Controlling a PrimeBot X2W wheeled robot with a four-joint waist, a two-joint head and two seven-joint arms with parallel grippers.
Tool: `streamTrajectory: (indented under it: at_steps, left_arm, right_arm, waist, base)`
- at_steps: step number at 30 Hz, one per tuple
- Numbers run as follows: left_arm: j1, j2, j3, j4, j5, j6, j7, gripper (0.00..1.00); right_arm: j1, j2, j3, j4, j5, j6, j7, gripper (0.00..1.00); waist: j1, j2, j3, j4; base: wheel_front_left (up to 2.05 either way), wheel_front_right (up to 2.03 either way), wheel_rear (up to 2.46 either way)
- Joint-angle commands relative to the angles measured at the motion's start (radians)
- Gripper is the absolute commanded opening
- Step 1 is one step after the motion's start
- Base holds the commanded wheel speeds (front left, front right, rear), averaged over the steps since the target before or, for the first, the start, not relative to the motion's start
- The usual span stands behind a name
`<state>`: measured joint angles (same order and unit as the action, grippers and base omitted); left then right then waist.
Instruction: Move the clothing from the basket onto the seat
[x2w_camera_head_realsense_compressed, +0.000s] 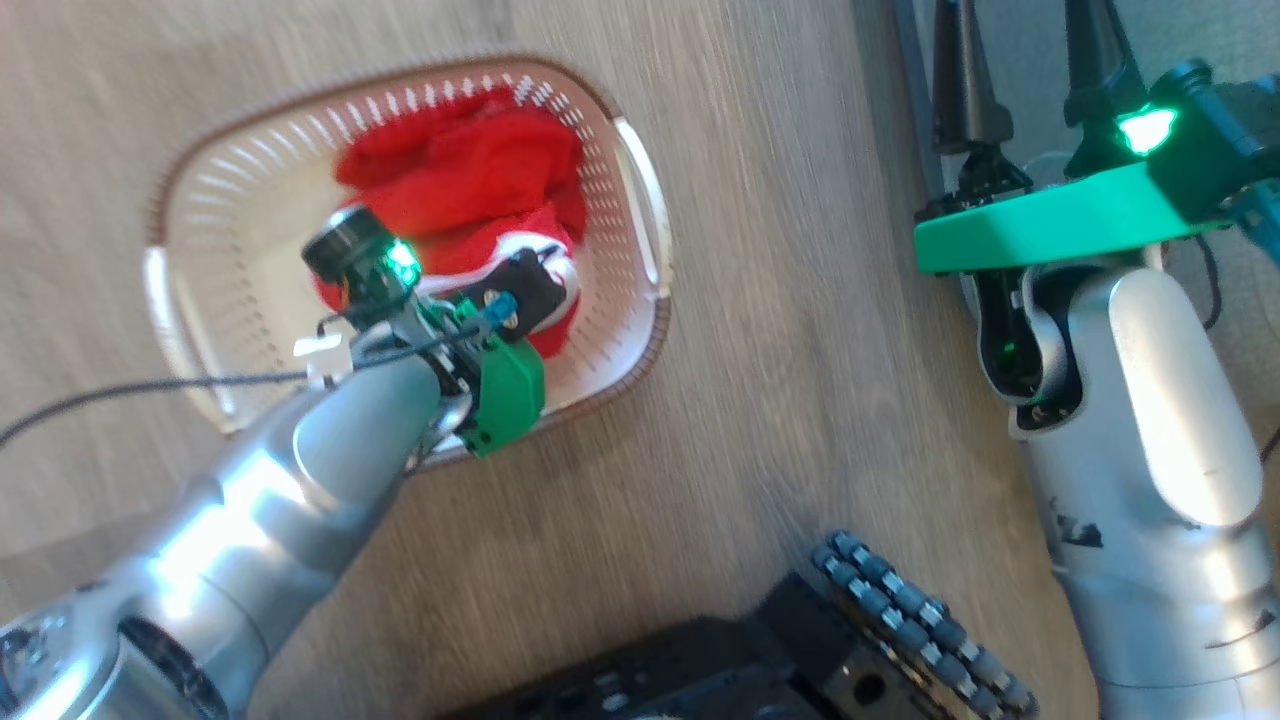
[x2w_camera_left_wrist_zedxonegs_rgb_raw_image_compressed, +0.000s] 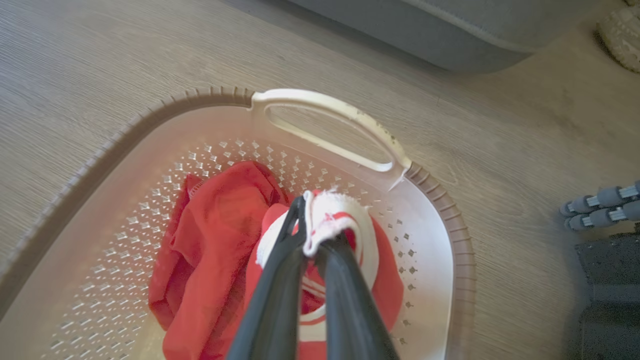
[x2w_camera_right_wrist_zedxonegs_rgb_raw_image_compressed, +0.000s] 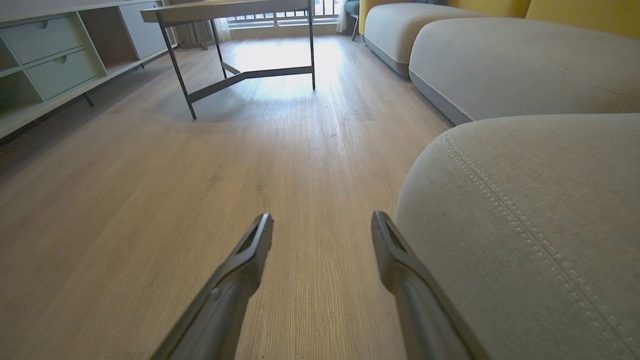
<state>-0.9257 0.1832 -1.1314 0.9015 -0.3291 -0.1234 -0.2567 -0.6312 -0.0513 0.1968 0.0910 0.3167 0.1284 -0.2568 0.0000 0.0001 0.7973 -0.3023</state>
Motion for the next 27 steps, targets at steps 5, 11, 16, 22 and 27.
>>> streamTrajectory:
  at_steps: [5, 11, 16, 22, 27]
  left_arm:
    - [0.082, -0.008, 0.082, -0.072, -0.005, 0.004, -0.005, 0.00]
    - [0.162, -0.030, 0.160, -0.134, 0.008, 0.005, -0.005, 0.00]
    - [0.231, -0.040, 0.213, -0.168, 0.024, 0.001, -0.005, 0.00]
    - [0.306, -0.058, 0.282, -0.217, 0.041, -0.002, -0.005, 0.00]
    - [0.340, -0.071, 0.313, -0.273, 0.071, -0.004, -0.005, 0.00]
  right_arm:
    - [0.068, 0.001, -0.009, 0.021, -0.046, 0.002, -0.005, 1.00]
    - [0.128, 0.001, -0.025, 0.068, -0.080, 0.002, -0.005, 1.00]
    - [0.171, 0.001, -0.023, 0.104, -0.100, 0.002, -0.005, 1.00]
    - [0.210, 0.001, -0.016, 0.143, -0.112, 0.002, -0.005, 1.00]
    - [0.237, 0.001, -0.020, 0.162, -0.113, 0.002, -0.005, 1.00]
  waist:
    - [0.0000, -0.0001, -0.168, 0.079]
    - [0.0000, -0.0001, -0.291, 0.134]
    - [0.0000, -0.0001, -0.393, 0.176]
    - [0.0000, -0.0001, -0.491, 0.212]
    - [0.0000, -0.0001, -0.546, 0.228]
  base:
    - [0.00, 0.00, 0.00]
    - [0.00, 0.00, 0.00]
    - [0.00, 0.00, 0.00]
    - [0.00, 0.00, 0.00]
    - [0.00, 0.00, 0.00]
